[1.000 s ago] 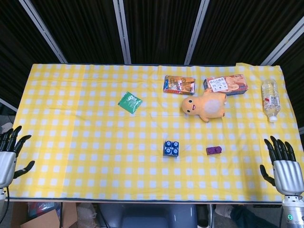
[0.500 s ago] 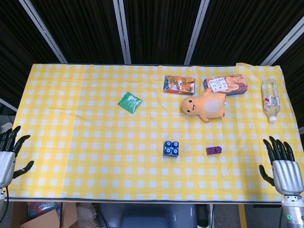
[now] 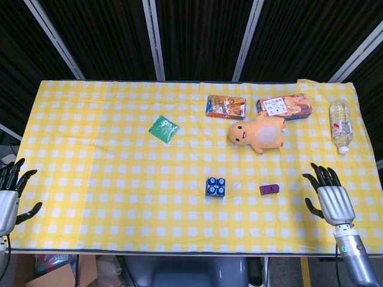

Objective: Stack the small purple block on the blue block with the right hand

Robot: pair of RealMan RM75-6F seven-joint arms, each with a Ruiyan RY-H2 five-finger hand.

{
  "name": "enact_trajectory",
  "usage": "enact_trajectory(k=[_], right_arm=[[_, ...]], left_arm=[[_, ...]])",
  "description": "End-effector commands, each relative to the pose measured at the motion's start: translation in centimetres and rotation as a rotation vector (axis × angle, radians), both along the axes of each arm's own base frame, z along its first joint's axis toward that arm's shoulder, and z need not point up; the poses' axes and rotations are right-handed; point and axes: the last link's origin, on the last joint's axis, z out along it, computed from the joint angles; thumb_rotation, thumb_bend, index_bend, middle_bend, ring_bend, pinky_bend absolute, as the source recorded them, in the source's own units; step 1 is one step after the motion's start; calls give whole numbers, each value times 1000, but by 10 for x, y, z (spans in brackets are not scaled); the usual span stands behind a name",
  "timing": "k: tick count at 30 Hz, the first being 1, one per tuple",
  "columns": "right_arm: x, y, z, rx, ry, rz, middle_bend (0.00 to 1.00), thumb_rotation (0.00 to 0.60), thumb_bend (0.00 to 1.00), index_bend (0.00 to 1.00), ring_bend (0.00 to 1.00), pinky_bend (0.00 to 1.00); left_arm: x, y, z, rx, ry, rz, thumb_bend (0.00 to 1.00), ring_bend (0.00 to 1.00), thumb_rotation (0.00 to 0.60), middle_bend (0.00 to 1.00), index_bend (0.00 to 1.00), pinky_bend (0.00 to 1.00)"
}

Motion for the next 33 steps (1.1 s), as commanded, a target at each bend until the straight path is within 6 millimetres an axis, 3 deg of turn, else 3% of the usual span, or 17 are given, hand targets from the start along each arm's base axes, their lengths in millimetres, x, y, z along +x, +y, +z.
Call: enact_trajectory(k=[1, 9, 17, 33], right_arm=[[12, -22, -11, 32, 27, 13, 0, 600, 449, 231, 0, 0], [24, -34, -29, 98, 34, -9, 0, 600, 450, 262, 0, 0], [11, -30, -52, 148, 50, -57, 0, 600, 449, 318, 0, 0], [13, -31, -65, 168, 61, -41, 0, 600, 449, 353, 0, 0]], left_arm=[[0, 0, 0, -1, 1, 1, 243, 0, 600, 0, 194, 100], [-1, 1, 0, 2, 0, 5, 243, 0, 600, 0, 194, 100], [-1, 1, 0, -2, -1, 6, 243, 0, 600, 0, 194, 100], [0, 2, -2, -5, 4, 10, 243, 0, 600, 0, 195, 100]])
